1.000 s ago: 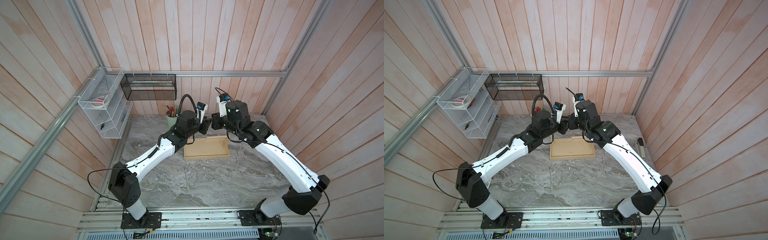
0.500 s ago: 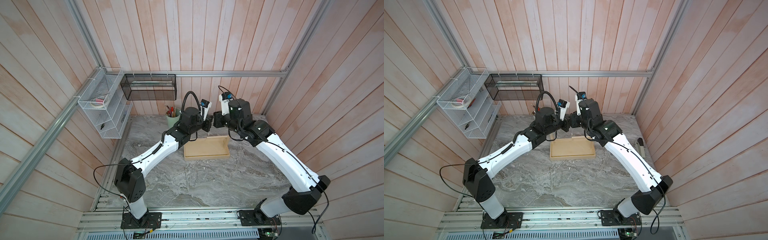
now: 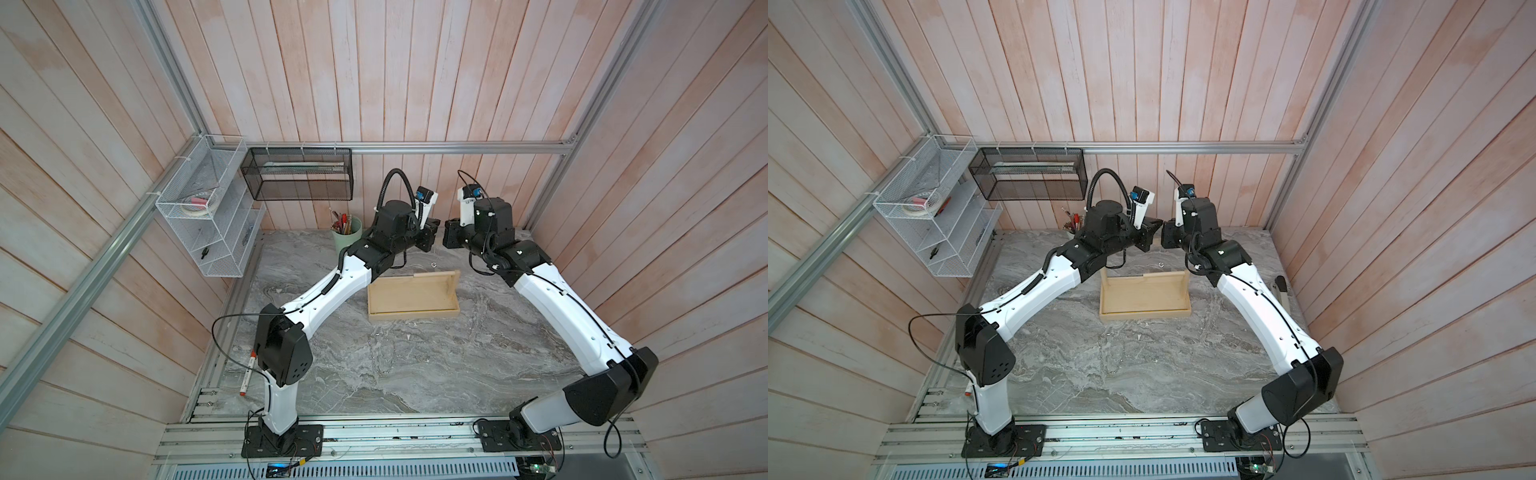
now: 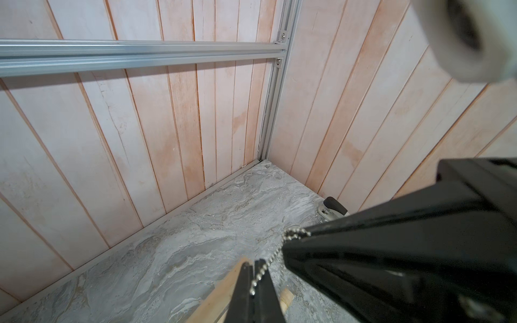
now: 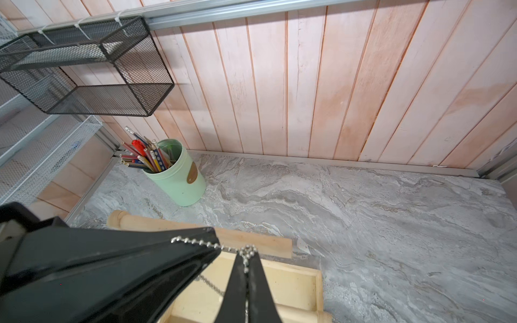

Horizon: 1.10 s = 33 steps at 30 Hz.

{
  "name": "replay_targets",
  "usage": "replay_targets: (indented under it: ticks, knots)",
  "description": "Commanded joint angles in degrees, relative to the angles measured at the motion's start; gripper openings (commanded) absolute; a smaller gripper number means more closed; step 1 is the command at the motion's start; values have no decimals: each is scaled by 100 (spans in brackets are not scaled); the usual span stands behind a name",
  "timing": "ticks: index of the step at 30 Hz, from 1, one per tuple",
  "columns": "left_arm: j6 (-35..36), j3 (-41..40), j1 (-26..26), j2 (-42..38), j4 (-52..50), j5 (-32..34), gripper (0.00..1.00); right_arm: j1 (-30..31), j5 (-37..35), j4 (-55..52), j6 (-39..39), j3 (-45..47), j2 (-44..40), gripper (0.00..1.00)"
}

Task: Hang the necklace on the jewelry display stand
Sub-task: Hang the necklace on the stand.

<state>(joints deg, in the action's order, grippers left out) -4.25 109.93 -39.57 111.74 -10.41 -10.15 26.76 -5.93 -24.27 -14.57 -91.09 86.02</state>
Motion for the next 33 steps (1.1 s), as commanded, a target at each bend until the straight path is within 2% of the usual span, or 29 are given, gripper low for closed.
replay_targets:
  ticks: [1,6,12,15,21,33]
  knots:
    - [209,616,20,339,-469,-101,0,-265,-28,345,20,249,-8,0]
    - [220,1366,20,889,-828,-132,0,-547,86,648,-66,526,67,0]
    - [243,1895,28,1328,-996,-6,0,-692,110,984,-43,581,356,0]
    - [259,2035,37,1414,-1104,129,0,-691,376,1126,-30,553,483,0]
    - [140,1759,166,1229,-1092,371,0,-685,829,1274,-16,422,722,0]
    - [-228,184,488,259,-699,852,0,-118,1271,1421,126,-33,1299,0]
